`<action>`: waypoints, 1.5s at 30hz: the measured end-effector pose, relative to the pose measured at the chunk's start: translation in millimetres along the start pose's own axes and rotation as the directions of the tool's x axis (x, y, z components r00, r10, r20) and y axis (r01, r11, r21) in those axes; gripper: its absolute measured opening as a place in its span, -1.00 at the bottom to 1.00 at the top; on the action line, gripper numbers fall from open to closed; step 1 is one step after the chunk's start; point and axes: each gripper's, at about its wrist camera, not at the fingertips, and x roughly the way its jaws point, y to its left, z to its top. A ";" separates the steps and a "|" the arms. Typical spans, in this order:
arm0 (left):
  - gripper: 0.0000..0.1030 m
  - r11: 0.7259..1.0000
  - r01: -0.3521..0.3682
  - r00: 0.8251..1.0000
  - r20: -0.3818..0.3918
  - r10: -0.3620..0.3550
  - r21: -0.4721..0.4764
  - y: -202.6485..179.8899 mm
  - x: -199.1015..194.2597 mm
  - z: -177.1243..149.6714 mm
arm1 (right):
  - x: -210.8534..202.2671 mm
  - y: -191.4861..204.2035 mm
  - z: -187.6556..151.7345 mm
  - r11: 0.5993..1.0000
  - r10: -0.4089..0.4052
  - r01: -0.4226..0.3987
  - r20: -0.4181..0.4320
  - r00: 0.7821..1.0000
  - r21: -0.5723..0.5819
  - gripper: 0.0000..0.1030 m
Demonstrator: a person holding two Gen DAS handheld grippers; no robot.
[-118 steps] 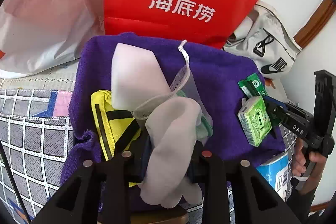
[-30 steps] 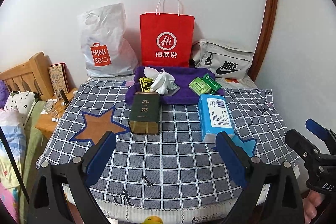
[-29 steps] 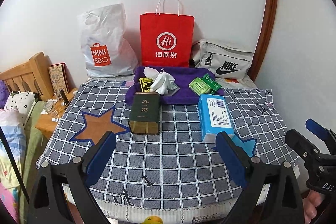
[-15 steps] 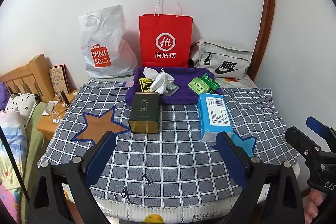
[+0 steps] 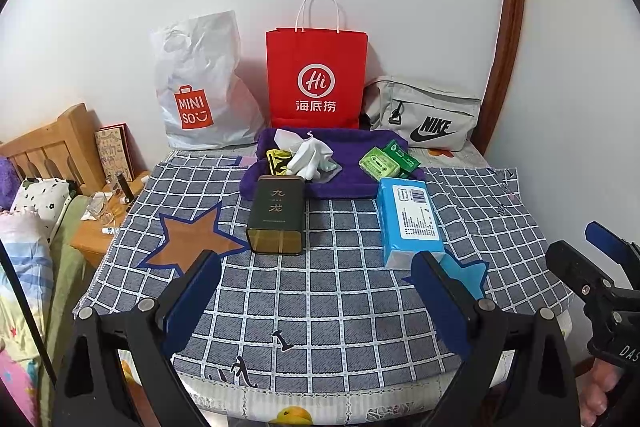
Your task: Organize soft objects
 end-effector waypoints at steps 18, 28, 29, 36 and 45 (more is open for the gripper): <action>0.87 1.000 -0.002 1.000 0.002 0.002 0.002 -0.4 -2.1 0.0 | -1.0 0.0 1.4 1.000 0.004 -0.004 0.001 1.000 -0.007 1.00; 0.87 1.000 0.001 1.000 0.001 -0.001 0.002 0.3 -2.8 -0.1 | -1.6 0.2 1.7 1.000 0.006 -0.006 0.002 1.000 -0.009 1.00; 0.87 1.000 -0.002 1.000 0.002 0.002 0.002 0.1 -2.8 -0.2 | -1.5 0.3 1.8 1.000 0.005 -0.005 0.002 1.000 -0.009 1.00; 0.87 1.000 0.001 1.000 0.002 -0.001 0.003 2.1 -3.0 0.1 | -3.4 1.7 2.8 1.000 0.004 -0.004 0.003 1.000 -0.003 1.00; 0.87 1.000 0.002 1.000 0.003 -0.002 0.003 4.1 -4.6 0.6 | -3.1 1.1 2.3 1.000 0.003 -0.003 0.003 1.000 -0.002 1.00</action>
